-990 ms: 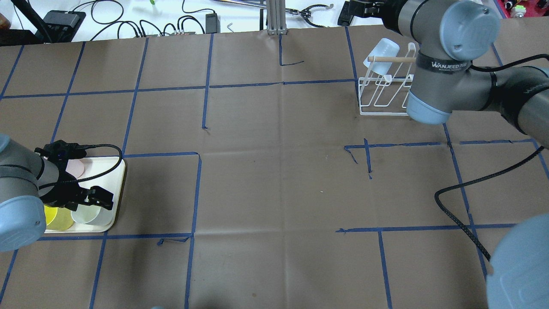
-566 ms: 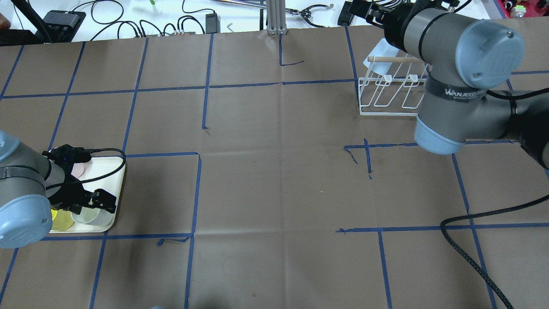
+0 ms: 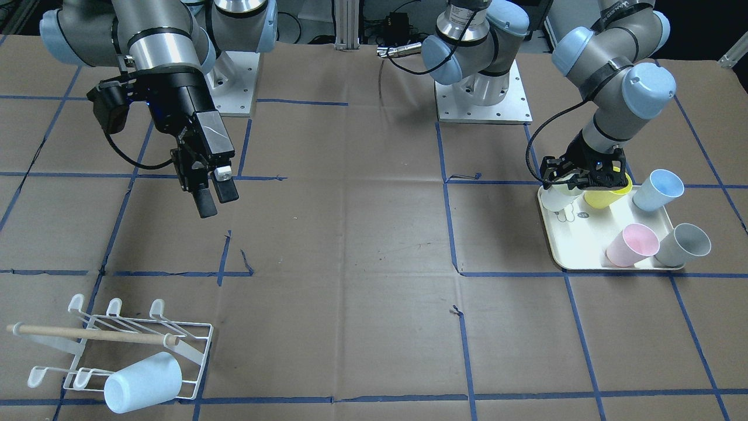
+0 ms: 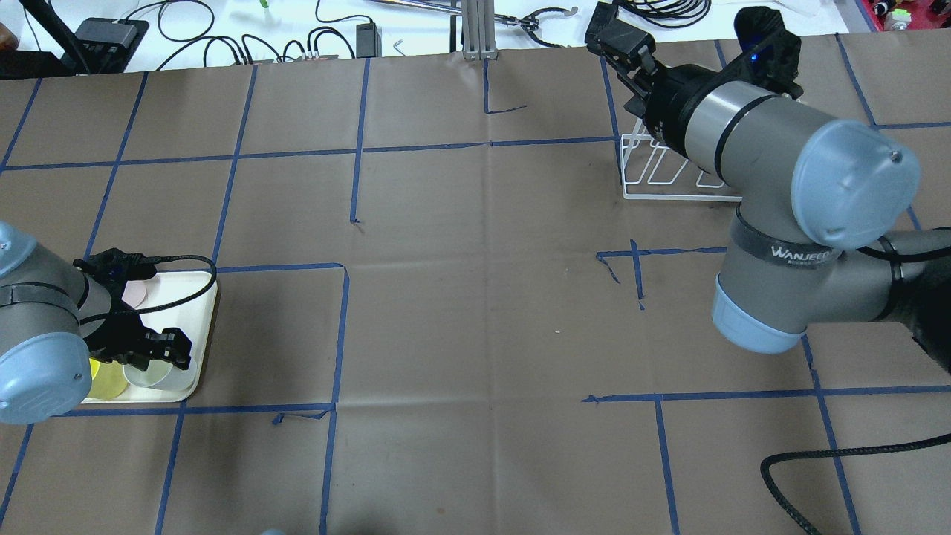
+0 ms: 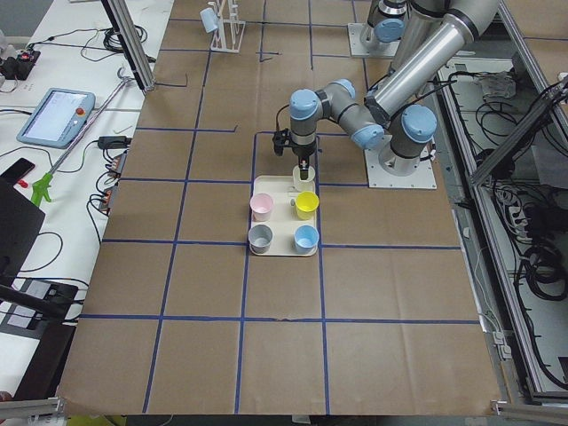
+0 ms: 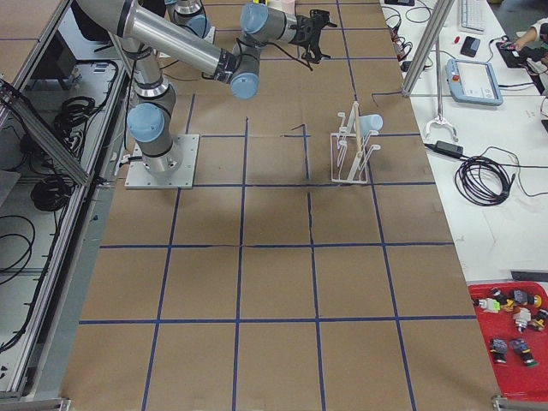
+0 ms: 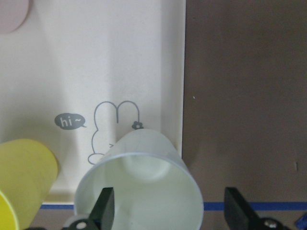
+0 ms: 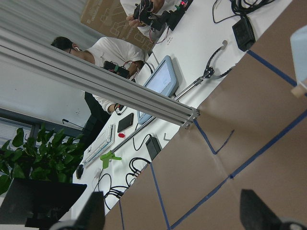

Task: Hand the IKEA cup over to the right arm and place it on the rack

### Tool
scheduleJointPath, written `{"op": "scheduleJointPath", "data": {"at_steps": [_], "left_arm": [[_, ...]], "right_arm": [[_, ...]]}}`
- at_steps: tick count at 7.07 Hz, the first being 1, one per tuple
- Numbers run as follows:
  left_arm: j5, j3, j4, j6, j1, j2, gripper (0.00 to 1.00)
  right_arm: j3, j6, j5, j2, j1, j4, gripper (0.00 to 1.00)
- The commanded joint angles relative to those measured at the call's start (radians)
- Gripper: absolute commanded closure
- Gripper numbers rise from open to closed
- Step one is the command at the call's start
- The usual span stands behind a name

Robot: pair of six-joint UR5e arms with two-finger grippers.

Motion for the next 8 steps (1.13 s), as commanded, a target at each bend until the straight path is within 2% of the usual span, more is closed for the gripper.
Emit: {"op": "scheduleJointPath", "data": {"at_steps": [1,3,4,6,8], "left_arm": [[-0.004,0.002,0.006,-0.001,0.000,0.001,1.00],[-0.025,0.042,0.002,-0.008,-0.005,0.012,1.00],[-0.096,0.091,-0.017,-0.019,-0.014,0.022,1.00],[-0.113,0.283,-0.239,-0.042,-0.047,0.027,1.00],[-0.134,0.596,-0.558,-0.042,-0.092,0.001,1.00]], "right_arm": [[0.030,0.242,0.002,-0.011,0.037,-0.114,0.00],[0.029,0.477,-0.010,-0.012,0.045,-0.131,0.00],[0.030,0.473,-0.015,-0.006,0.045,-0.124,0.00],[0.030,0.473,-0.015,-0.006,0.045,-0.125,0.00],[0.029,0.473,-0.015,0.000,0.045,-0.118,0.00]]}}
